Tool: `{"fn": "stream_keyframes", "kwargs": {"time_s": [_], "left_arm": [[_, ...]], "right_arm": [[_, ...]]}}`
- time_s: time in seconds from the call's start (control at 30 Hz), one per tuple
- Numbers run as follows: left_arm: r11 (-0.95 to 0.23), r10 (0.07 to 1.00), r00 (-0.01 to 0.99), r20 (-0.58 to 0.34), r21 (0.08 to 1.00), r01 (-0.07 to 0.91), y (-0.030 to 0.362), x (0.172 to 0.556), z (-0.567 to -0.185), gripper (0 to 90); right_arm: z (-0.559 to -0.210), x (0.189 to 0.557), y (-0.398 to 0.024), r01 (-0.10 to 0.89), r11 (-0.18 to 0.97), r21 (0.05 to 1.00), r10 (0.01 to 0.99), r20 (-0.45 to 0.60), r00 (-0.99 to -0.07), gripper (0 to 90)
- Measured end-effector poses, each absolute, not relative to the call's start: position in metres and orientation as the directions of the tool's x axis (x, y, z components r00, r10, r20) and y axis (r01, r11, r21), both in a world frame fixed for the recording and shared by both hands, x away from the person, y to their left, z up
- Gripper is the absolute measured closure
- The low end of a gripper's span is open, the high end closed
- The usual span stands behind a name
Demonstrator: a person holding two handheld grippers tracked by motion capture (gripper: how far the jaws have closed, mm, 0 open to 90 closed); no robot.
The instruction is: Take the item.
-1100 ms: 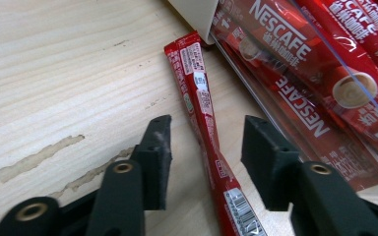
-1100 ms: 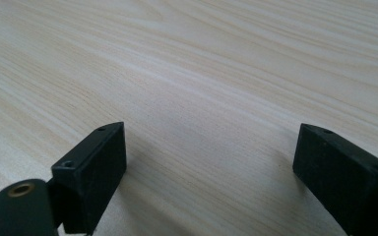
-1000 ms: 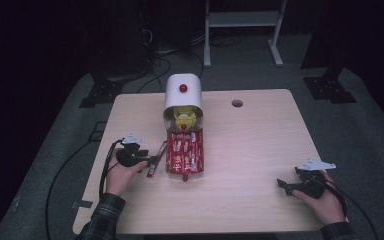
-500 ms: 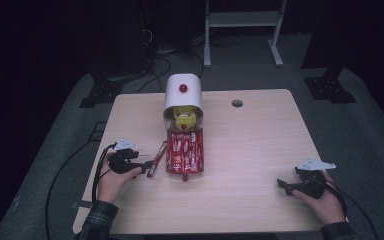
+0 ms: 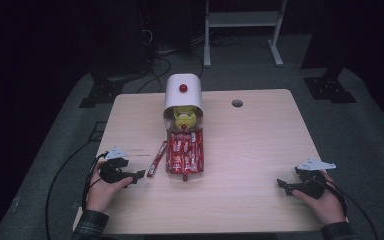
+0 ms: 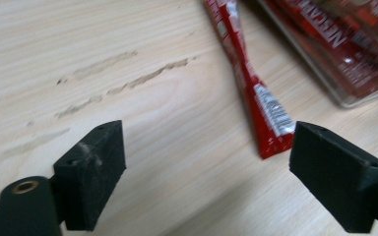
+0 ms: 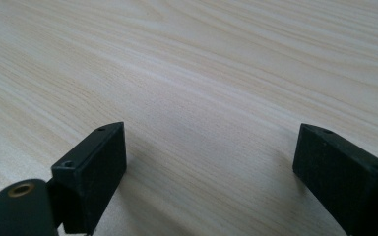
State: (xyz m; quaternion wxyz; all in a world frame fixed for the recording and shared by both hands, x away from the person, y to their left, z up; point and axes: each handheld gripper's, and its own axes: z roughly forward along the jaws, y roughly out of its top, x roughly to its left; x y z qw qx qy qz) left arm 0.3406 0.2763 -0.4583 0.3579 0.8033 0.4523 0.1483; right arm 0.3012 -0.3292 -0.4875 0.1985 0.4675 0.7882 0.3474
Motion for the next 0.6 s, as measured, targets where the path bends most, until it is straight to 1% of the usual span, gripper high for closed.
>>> {"fn": "stream_keyframes", "kwargs": {"time_s": [0.2, 0.4, 0.57, 0.6], "left_arm": [[-0.35, 0.835, 0.546, -0.075, 0.692, 0.631, 0.283, 0.335, -0.465, 9.3], [-0.371, 0.837, 0.544, -0.059, 0.67, 0.643, 0.287, 0.331, -0.472, 9.3], [-0.38, 0.835, 0.549, -0.036, 0.684, 0.623, 0.293, 0.326, -0.474, 9.0], [-0.387, 0.833, 0.552, -0.024, 0.688, 0.614, 0.294, 0.325, -0.476, 6.4]], "right_arm": [[-0.487, 0.301, -0.329, 0.599, 0.322, 0.733, 0.875, 0.012, -0.484, 11.7], [-0.487, 0.301, -0.329, 0.6, 0.321, 0.733, 0.875, 0.013, -0.484, 11.7], [-0.487, 0.301, -0.329, 0.6, 0.32, 0.733, 0.875, 0.014, -0.484, 11.7], [-0.487, 0.301, -0.329, 0.6, 0.32, 0.734, 0.875, 0.014, -0.484, 11.7]]}}
